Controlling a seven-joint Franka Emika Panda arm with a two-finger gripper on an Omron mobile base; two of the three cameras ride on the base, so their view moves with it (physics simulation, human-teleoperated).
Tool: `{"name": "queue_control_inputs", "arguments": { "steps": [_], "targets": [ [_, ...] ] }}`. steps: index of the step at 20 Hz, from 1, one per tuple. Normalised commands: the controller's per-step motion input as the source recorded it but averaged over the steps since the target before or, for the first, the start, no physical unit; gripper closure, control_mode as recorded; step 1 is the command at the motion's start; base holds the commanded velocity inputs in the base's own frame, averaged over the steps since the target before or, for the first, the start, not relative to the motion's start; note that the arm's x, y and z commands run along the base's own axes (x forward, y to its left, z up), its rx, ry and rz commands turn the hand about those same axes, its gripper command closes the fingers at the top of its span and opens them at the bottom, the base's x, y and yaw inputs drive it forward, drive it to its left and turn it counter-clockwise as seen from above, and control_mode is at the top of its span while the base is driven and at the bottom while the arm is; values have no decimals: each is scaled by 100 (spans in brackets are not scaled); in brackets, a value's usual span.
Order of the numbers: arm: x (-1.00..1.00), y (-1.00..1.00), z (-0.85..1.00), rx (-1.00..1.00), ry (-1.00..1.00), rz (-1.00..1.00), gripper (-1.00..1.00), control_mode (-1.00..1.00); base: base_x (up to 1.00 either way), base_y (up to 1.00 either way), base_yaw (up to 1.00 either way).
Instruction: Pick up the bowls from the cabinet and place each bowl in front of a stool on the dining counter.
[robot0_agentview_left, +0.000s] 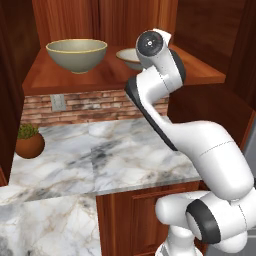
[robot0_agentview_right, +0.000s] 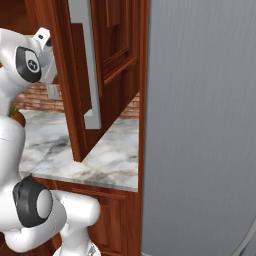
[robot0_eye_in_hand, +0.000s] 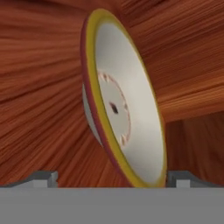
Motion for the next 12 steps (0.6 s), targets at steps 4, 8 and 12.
{"name": "queue_control_inputs", "arguments": {
  "steps": [4,8,12],
  "targets": [
    [26,0,-1,0,1,3,-100,-100,0,0,0],
    [26,1,0,0,1,0,-100,-100,0,0,0],
    [23,1,0,0,2,0,-100,-100,0,0,0]
  ]
}}
